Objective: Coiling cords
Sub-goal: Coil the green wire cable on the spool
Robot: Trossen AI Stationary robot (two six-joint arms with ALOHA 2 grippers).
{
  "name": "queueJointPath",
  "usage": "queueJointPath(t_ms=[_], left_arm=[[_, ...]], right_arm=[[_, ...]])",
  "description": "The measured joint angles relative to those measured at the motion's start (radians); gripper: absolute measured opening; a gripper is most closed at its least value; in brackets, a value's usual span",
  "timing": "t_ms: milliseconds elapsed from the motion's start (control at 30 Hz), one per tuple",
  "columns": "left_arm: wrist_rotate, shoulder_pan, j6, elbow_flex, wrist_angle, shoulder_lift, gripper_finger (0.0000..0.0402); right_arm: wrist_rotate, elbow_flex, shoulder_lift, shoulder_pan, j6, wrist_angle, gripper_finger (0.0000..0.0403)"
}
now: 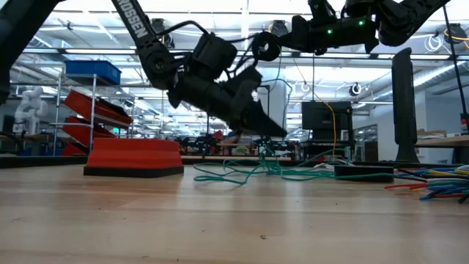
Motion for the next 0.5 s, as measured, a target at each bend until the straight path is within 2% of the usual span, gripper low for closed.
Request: queueJointPath(t_ms=[233,500], left_arm=[[-0.004,-0.071,-0.024,0.0,-0.053,0.067,0.0],[-0.013,-0.107,0.001,0.007,-0.211,0.068,0.0]], right_arm=[[0.0,0.0,0.0,0.0,-0.027,0.014,0.0],[0.0,0.0,0.0,0.0,-0.052,0.037,0.0]])
